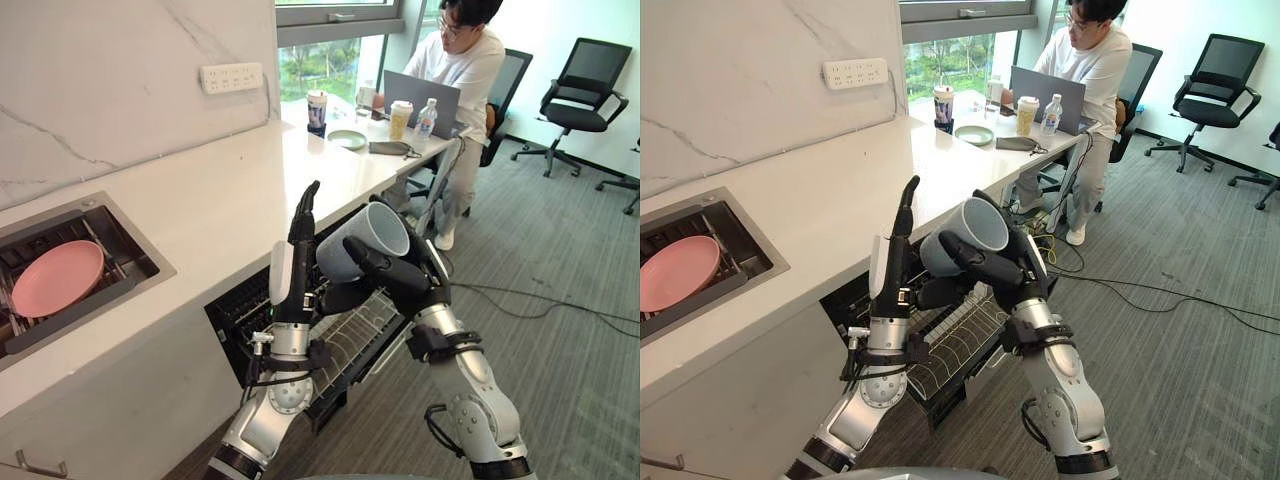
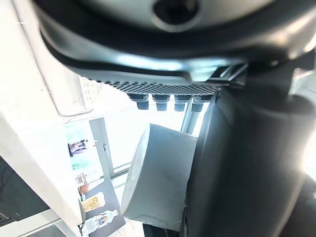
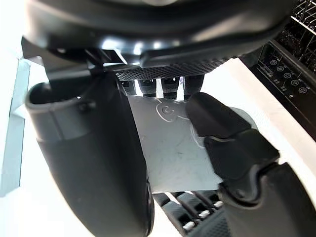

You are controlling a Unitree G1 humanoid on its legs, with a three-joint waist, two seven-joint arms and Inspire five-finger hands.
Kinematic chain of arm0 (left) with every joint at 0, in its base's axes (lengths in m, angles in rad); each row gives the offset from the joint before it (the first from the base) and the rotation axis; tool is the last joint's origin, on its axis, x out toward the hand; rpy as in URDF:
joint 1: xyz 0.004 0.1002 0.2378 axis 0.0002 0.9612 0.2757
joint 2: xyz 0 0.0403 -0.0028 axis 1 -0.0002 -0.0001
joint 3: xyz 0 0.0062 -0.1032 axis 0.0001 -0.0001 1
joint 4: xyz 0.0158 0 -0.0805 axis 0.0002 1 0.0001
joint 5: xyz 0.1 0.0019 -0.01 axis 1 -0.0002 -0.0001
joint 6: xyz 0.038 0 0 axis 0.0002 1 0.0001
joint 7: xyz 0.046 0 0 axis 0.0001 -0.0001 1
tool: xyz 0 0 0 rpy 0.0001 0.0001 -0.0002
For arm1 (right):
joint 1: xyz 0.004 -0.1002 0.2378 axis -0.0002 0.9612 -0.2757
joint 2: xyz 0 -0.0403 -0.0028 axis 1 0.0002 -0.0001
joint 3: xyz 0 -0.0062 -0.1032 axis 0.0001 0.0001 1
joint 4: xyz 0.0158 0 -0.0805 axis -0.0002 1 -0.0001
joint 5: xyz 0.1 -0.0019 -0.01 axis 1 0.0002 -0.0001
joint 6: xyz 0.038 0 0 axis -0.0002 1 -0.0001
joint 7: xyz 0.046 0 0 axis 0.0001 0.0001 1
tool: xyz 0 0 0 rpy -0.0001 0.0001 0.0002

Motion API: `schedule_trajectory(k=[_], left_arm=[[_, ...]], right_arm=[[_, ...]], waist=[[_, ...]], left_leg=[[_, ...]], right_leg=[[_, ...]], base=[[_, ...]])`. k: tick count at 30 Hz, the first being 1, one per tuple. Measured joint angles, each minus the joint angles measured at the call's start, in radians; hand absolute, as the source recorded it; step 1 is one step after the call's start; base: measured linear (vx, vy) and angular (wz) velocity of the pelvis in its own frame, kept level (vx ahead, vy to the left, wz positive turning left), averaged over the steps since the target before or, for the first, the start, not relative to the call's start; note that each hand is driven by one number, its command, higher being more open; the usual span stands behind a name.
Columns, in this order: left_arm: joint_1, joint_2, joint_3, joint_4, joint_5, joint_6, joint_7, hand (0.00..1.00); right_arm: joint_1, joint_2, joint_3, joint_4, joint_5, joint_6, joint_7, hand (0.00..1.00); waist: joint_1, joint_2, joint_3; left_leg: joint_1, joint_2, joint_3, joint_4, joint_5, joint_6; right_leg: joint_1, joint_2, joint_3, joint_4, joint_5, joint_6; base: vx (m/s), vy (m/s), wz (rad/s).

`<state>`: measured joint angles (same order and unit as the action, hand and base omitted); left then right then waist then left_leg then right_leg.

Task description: Walk over to the sink, pick up the cup, carry it to the dishwasher, place the cup inside the dishwasher, then close the dishwasher door

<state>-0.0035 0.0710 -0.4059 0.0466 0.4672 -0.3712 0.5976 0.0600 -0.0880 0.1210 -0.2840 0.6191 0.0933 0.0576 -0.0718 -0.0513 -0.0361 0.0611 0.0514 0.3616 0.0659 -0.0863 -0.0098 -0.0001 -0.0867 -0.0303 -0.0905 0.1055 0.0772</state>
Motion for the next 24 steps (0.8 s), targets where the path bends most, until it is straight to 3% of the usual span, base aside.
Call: schedule_trajectory(k=[8, 13, 24], left_arm=[[0.007, -0.011, 0.053, 0.007, -0.056, 0.019, 0.014, 1.00], [0.021, -0.012, 0.084, 0.010, -0.097, 0.019, 0.013, 1.00], [0.055, -0.014, 0.115, 0.049, -0.175, 0.015, -0.033, 1.00]], right_arm=[[0.001, 0.037, -0.023, 0.000, 0.094, -0.056, -0.032, 0.00], [0.001, 0.070, -0.085, 0.000, 0.197, -0.130, -0.082, 0.00], [0.022, 0.106, -0.163, 0.045, 0.343, -0.221, -0.100, 0.00]], waist=[[0.000, -0.002, 0.001], [-0.002, -0.003, 0.001], [-0.003, -0.004, 0.001]], left_leg=[[0.010, -0.001, -0.007, -0.028, 0.015, -0.003], [0.014, -0.001, -0.017, -0.048, 0.028, -0.005], [0.019, 0.001, -0.040, -0.072, 0.048, -0.010]], right_leg=[[0.002, 0.002, -0.009, 0.000, -0.002, -0.002], [0.004, 0.004, -0.027, -0.001, -0.004, -0.004], [0.010, 0.008, -0.055, -0.001, -0.007, -0.009]], base=[[-0.02, -0.030, 0.02], [-0.03, -0.039, 0.06], [-0.03, -0.036, 0.06]])
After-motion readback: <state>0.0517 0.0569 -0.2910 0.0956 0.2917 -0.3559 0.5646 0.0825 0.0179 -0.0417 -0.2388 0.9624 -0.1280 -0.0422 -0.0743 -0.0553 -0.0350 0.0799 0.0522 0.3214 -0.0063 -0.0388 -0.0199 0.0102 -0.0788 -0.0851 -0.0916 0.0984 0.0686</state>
